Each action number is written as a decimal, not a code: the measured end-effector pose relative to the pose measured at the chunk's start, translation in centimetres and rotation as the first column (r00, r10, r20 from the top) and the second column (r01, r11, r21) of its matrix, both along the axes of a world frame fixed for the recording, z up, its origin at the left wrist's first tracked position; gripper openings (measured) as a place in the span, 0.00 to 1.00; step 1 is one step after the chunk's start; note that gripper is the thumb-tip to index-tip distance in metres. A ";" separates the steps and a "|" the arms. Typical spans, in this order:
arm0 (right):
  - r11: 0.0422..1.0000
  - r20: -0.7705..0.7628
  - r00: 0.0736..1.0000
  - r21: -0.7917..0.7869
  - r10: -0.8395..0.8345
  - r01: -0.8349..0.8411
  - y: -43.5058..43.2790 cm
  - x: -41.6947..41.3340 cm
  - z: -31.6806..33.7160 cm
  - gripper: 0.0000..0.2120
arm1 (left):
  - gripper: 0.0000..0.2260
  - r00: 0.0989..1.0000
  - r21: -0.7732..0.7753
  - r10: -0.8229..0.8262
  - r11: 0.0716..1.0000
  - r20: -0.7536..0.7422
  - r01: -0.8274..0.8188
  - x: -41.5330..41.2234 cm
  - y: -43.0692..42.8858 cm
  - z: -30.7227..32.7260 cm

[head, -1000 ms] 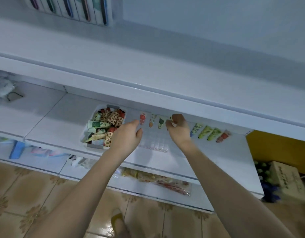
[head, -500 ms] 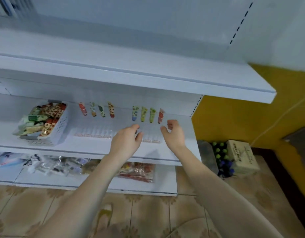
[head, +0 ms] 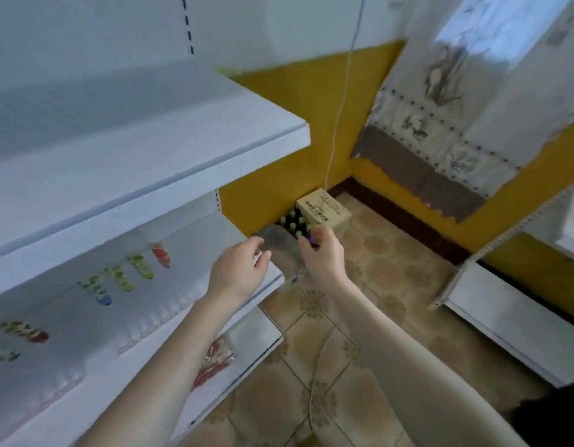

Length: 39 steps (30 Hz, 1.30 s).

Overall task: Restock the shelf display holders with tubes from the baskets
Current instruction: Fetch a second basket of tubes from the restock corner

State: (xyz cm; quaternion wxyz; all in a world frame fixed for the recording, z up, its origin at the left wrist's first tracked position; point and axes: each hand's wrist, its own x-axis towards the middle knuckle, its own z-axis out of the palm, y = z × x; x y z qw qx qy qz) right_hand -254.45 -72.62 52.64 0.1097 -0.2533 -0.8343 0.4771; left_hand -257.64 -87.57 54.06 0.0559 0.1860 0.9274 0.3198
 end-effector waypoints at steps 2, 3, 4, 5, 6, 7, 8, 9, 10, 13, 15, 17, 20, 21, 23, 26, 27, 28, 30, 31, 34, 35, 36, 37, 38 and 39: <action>0.989 0.015 0.989 0.007 -0.148 0.148 1.8 2.4 0.1 0.18 | 0.17 0.990 0.010 -0.137 0.991 0.016 0.137 0.2 2.4 0.0; 0.976 0.021 0.975 0.017 -0.220 0.219 2.7 3.7 0.0 0.18 | 0.17 0.979 0.017 -0.205 0.979 0.020 0.204 0.6 3.6 -0.1; 0.956 0.024 0.956 0.026 -0.293 0.293 3.7 5.2 -0.1 0.19 | 0.16 0.962 0.023 -0.272 0.962 0.022 0.272 1.1 5.0 -0.2; 0.931 0.039 0.930 0.031 -0.365 0.364 4.7 6.9 -0.2 0.19 | 0.16 0.940 0.027 -0.341 0.940 0.023 0.341 1.8 6.4 -0.4; 0.901 0.046 0.900 0.038 -0.433 0.432 5.7 8.7 -0.3 0.19 | 0.16 0.913 0.026 -0.408 0.913 0.019 0.407 2.6 7.8 -0.5; 0.870 0.051 0.868 0.043 -0.493 0.491 6.7 10.5 -0.4 0.19 | 0.17 0.883 0.020 -0.469 0.883 0.012 0.469 3.5 9.3 -0.6; 0.835 0.049 0.833 0.052 -0.550 0.548 7.6 12.5 -0.4 0.19 | 0.17 0.852 0.013 -0.524 0.852 0.004 0.524 4.7 10.9 -0.7; 0.798 0.055 0.796 0.062 -0.603 0.600 8.5 14.5 -0.4 0.19 | 0.17 0.820 0.007 -0.573 0.820 -0.001 0.573 6.0 12.4 -0.6; 0.760 0.055 0.758 0.074 -0.650 0.646 9.3 16.5 -0.3 0.19 | 0.17 0.785 0.011 -0.620 0.785 -0.004 0.620 7.3 14.0 -0.6; 0.635 0.055 0.632 0.082 -0.773 0.768 11.8 22.7 -0.3 0.19 | 0.16 0.657 0.039 -0.754 0.657 0.016 0.753 12.0 18.6 -0.5; 0.552 0.044 0.551 0.071 -0.834 0.831 13.4 26.8 -0.6 0.19 | 0.15 0.567 0.045 -0.823 0.567 0.022 0.822 15.2 21.4 -0.5; 0.476 0.047 0.474 0.068 -0.879 0.877 15.0 30.8 -1.0 0.19 | 0.15 0.488 0.055 -0.873 0.488 0.018 0.871 18.7 24.2 -0.6; 0.350 0.053 0.348 0.046 -0.936 0.935 17.5 37.1 -1.8 0.18 | 0.14 0.369 0.059 -0.928 0.371 0.042 0.927 24.6 28.2 -0.7; 0.301 0.049 0.299 0.048 -0.953 0.952 18.4 39.3 -2.0 0.18 | 0.14 0.327 0.057 -0.943 0.330 0.053 0.942 26.7 29.6 -0.8; 0.204 0.057 0.201 0.047 -0.978 0.978 20.0 43.9 -2.1 0.16 | 0.14 0.254 0.049 -0.965 0.257 0.056 0.965 31.1 32.3 -0.7; 0.076 0.056 0.076 0.012 -0.996 0.997 21.3 51.0 -1.8 0.13 | 0.15 0.119 0.046 -0.992 0.120 0.037 0.992 38.1 35.8 -0.6; 0.030 0.053 0.030 0.001 -0.998 1.000 21.6 53.4 -1.6 0.13 | 0.15 0.075 0.046 -0.996 0.077 0.043 0.996 40.3 36.8 -0.4; -0.015 0.054 -0.015 -0.001 -0.998 1.000 21.6 55.8 -1.5 0.14 | 0.14 0.033 0.053 -0.998 0.035 0.048 0.998 42.6 37.6 -0.3; -0.108 0.054 -0.109 0.014 -0.993 0.994 21.0 60.3 -1.3 0.18 | 0.13 -0.073 0.065 -0.996 -0.070 0.041 0.995 47.2 38.9 -0.3; -0.160 0.055 -0.160 0.013 -0.986 0.987 20.6 62.5 -1.2 0.18 | 0.13 -0.133 0.060 -0.990 -0.130 0.045 0.990 49.4 39.3 -0.2; -0.322 0.047 -0.321 -0.014 -0.946 0.947 19.1 68.2 -1.3 0.16 | 0.15 -0.295 0.053 -0.954 -0.292 0.061 0.955 55.9 40.4 0.0; -0.368 0.047 -0.367 -0.013 -0.929 0.930 18.6 70.0 -1.4 0.13 | 0.15 -0.334 0.056 -0.940 -0.331 0.061 0.942 58.0 40.7 0.0; -0.408 0.045 -0.407 -0.012 -0.912 0.913 18.0 71.6 -1.6 0.11 | 0.16 -0.373 0.052 -0.926 -0.370 0.063 0.928 60.1 41.0 -0.1; -0.445 0.049 -0.444 -0.022 -0.895 0.895 17.6 73.2 -1.6 0.13 | 0.16 -0.410 0.047 -0.910 -0.407 0.067 0.912 62.1 41.2 -0.1; -0.481 0.052 -0.480 -0.035 -0.876 0.876 17.3 74.7 -1.5 0.16 | 0.16 -0.444 0.043 -0.893 -0.442 0.070 0.896 64.0 41.5 -0.2; -0.515 0.057 -0.512 -0.046 -0.857 0.856 17.2 76.2 -1.4 0.18 | 0.16 -0.476 0.044 -0.876 -0.474 0.076 0.880 65.9 41.9 -0.2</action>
